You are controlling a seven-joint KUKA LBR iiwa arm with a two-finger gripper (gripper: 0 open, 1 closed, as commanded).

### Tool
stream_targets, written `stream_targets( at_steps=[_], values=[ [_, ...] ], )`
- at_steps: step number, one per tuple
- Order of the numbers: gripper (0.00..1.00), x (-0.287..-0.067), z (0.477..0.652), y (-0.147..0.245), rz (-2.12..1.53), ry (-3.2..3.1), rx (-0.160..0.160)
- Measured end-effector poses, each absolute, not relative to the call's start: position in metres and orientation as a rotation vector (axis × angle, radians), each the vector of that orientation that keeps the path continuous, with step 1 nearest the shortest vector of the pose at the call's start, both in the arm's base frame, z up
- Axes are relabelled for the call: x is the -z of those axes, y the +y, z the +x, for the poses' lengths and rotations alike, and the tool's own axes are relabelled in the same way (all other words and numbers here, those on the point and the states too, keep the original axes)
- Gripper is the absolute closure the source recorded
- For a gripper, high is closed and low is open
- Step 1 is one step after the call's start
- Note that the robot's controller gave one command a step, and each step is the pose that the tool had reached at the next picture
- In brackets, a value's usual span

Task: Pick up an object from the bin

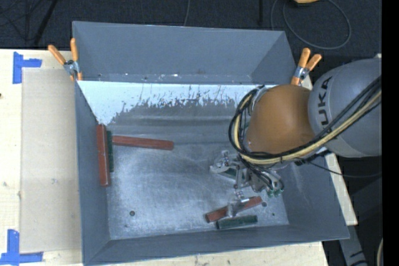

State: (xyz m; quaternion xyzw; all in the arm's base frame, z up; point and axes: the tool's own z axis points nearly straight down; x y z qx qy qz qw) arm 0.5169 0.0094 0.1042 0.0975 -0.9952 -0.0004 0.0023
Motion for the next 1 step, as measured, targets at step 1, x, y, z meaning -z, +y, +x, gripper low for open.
stream_targets(
  at_steps=[1],
  values=[
    [1.00, -0.0797, 0.4901, 0.0127, 0.678, -3.063, -0.009]
  ],
)
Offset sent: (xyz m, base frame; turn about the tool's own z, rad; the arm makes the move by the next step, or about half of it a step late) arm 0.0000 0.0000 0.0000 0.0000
